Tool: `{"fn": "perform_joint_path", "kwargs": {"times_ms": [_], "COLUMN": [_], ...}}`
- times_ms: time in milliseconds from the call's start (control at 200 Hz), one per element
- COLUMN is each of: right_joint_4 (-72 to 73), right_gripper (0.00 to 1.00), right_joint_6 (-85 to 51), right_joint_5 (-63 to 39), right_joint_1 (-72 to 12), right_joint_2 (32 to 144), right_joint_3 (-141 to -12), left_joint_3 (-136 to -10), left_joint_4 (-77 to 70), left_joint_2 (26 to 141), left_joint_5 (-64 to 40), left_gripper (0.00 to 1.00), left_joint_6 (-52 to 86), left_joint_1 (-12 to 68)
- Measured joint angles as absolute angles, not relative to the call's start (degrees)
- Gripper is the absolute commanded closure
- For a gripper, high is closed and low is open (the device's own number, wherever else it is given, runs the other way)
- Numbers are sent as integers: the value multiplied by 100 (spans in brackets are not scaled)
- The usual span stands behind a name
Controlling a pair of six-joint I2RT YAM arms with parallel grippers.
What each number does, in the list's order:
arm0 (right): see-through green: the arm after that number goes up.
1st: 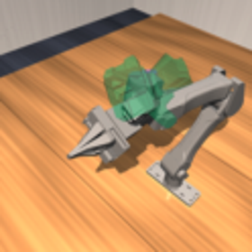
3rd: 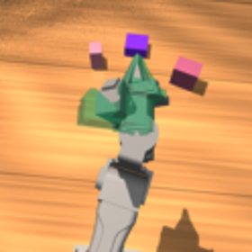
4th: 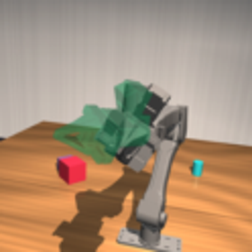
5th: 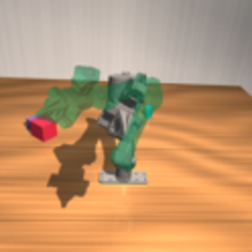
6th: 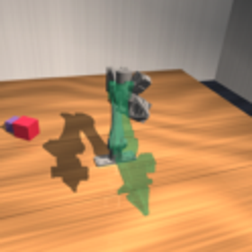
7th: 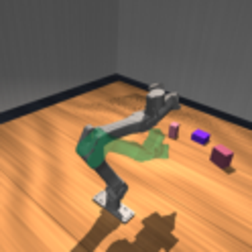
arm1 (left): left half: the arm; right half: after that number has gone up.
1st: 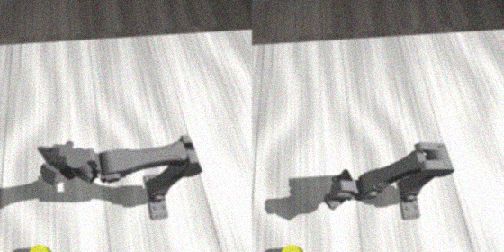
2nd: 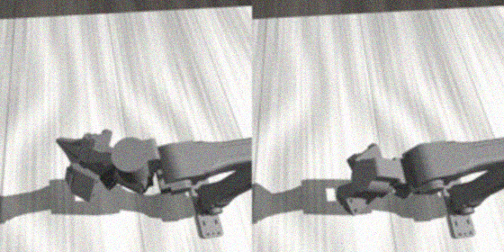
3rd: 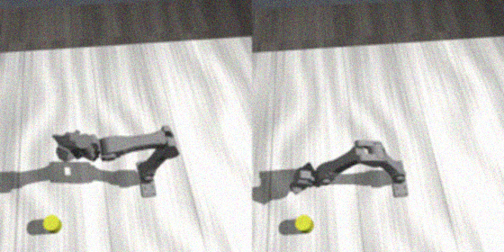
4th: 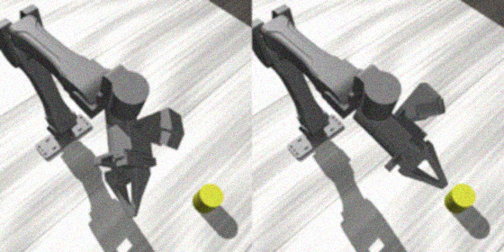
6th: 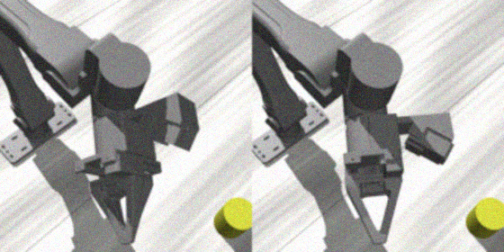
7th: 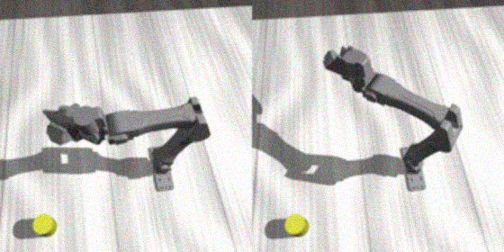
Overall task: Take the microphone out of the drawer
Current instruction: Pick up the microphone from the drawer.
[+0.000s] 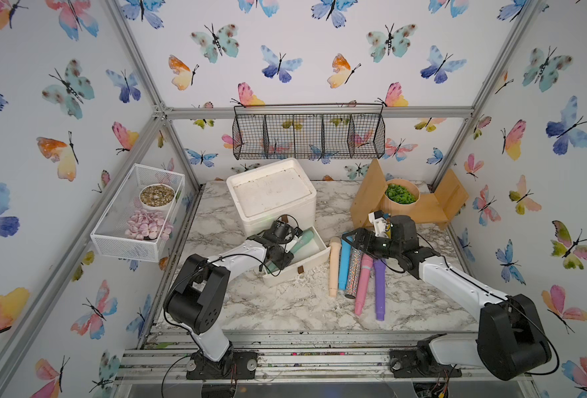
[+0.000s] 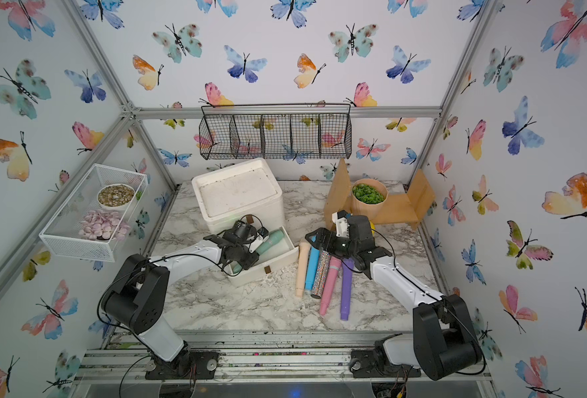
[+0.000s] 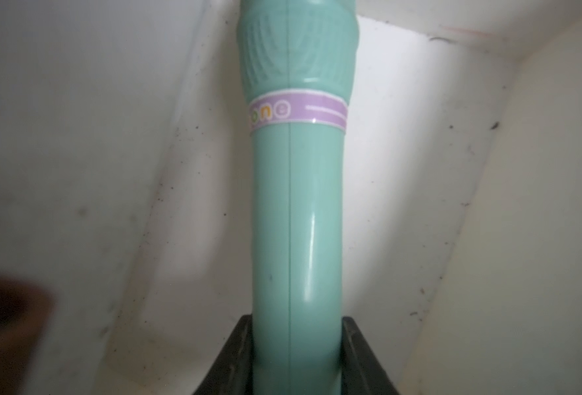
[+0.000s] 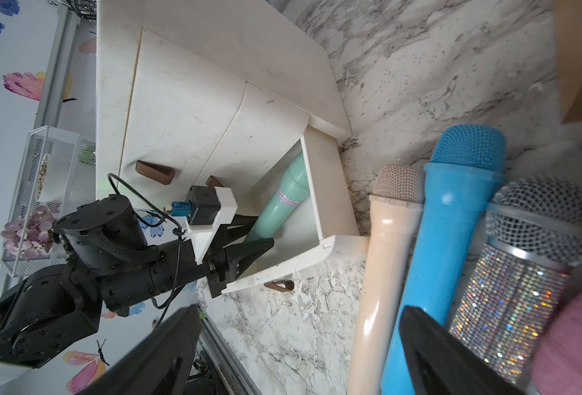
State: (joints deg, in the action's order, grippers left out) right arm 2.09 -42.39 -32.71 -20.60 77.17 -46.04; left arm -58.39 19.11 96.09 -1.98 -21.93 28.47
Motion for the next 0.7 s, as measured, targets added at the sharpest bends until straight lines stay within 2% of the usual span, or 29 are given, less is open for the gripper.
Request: {"fn": "perform_joint_path", "kwargs": {"times_ms": [395,696], "right_joint_4": [213,220], "right_gripper": [2,2], "right_joint_6": [-4239,-4244], "right_joint_5": [-3293,-3310], "right_joint_1": [-2060,-2060], "right_joint_2": [7714,7710], "right_joint_3": [-4646,-4646], "left_joint_3": [-5902,-5902], "left_joint_4": [2126,2259], "left_joint_2": [9535,8842], "left_joint_5": [-403,-405], "left_gripper": [64,64], "left_joint_6": [-2416,-2366], "left_joint_1": [2823,2823]}}
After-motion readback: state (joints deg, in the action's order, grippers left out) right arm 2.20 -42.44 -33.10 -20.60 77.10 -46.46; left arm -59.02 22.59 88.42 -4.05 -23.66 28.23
